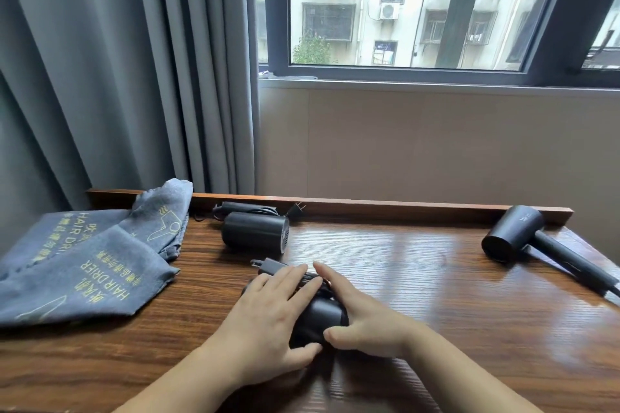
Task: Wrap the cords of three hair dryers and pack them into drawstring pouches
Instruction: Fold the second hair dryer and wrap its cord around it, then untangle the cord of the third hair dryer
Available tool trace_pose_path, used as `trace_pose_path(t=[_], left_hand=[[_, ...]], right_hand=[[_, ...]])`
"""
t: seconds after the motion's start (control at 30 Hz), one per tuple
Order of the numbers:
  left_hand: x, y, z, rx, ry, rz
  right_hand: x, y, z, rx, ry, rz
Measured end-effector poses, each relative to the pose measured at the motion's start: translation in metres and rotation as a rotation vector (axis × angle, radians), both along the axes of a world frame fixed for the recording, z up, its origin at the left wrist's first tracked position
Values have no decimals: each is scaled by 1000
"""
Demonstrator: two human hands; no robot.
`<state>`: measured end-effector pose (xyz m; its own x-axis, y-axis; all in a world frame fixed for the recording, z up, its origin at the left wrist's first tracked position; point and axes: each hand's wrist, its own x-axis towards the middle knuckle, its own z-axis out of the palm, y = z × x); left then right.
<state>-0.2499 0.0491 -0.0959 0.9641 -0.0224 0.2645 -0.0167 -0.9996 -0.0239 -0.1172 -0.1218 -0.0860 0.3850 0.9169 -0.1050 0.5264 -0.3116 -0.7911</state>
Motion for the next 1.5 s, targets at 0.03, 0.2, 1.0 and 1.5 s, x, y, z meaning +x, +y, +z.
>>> trace_pose_path(t=[0.03, 0.2, 1.0, 1.5], left_hand=[[-2, 5, 1, 3, 3, 24], [-16, 30, 0, 8, -2, 171], [-13, 150, 4, 49, 9, 262], [22, 76, 4, -205, -301, -60]], right_hand=[[-3, 5, -2, 34, -23, -6], [-15, 23, -14, 127, -242, -27], [38, -21, -36, 70, -414, -282], [109, -89, -16, 122, -546, -589]])
